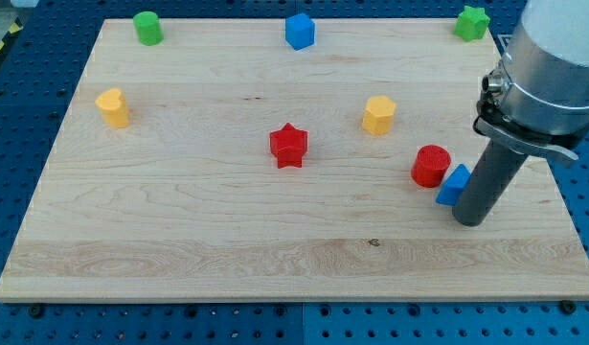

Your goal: Keep the blue triangle at the center right of the board

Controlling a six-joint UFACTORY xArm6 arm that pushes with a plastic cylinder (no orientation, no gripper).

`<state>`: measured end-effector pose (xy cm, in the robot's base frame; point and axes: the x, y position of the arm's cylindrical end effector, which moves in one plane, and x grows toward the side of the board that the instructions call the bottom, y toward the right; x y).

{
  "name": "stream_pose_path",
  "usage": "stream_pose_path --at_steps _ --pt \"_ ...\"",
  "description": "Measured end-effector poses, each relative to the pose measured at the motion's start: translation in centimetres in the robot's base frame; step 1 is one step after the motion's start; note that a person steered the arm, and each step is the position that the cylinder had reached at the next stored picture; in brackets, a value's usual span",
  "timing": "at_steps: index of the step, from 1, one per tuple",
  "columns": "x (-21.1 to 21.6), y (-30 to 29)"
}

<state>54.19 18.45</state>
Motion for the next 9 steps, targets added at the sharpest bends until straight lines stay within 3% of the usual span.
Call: stream_pose_path --at_steps 2,9 --pt "1.2 -1.4" --pt "-4.6 1.0"
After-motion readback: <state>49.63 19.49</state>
